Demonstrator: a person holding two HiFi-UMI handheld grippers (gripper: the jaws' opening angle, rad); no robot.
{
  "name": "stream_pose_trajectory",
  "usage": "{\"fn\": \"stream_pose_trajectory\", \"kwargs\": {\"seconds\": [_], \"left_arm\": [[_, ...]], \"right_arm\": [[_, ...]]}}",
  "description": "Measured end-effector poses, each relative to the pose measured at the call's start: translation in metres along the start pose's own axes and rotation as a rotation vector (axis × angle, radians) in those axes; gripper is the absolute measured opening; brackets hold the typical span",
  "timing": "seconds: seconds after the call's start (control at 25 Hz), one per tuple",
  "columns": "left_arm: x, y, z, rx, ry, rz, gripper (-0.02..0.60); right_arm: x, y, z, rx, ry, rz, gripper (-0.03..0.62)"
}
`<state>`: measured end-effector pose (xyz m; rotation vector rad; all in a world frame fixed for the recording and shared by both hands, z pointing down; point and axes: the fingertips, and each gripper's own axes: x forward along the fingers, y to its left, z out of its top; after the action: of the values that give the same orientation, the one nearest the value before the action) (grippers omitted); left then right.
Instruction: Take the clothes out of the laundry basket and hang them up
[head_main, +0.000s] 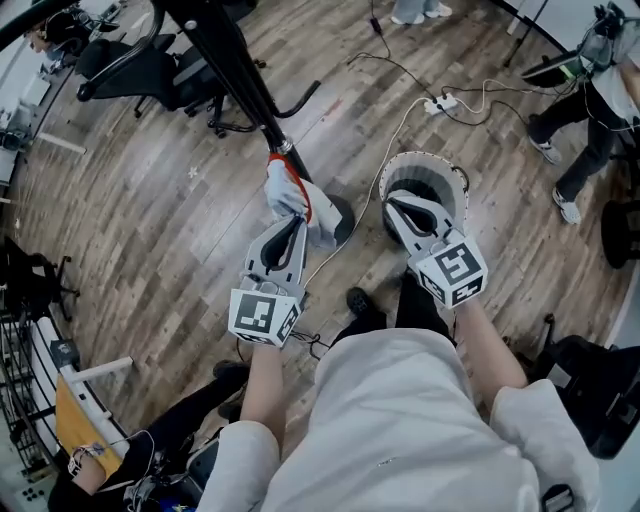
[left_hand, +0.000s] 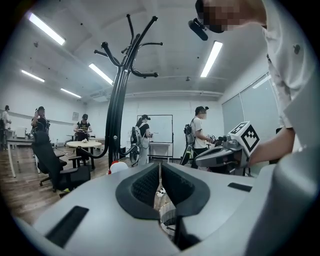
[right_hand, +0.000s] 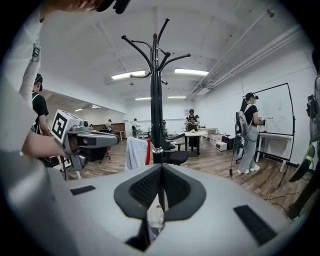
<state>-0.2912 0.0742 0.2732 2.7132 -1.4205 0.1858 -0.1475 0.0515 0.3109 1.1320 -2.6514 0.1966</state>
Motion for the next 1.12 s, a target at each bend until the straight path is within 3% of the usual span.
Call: {"fn": "stream_pose_trajectory", "kwargs": {"seconds": [0.36, 0.92, 1.12], "left_arm": [[0.032, -0.033, -0.002, 0.012, 0.031, -0.103, 0.028], [0.132, -0.103, -0.003, 0.008, 0.076, -0.325, 0.028], [0.162, -0.136, -0.012, 0.004, 0.111, -0.373, 0.028]], "right_arm": [[-0.026, -0.034, -0.013, 0.042, 0.016, -0.089, 0.006], [-0.096, -0.123, -0.045, 0.154, 0.04, -0.326, 0.006], [-0.121, -0.151, -0.066, 0.185, 0.061, -0.362, 0.006]]}}
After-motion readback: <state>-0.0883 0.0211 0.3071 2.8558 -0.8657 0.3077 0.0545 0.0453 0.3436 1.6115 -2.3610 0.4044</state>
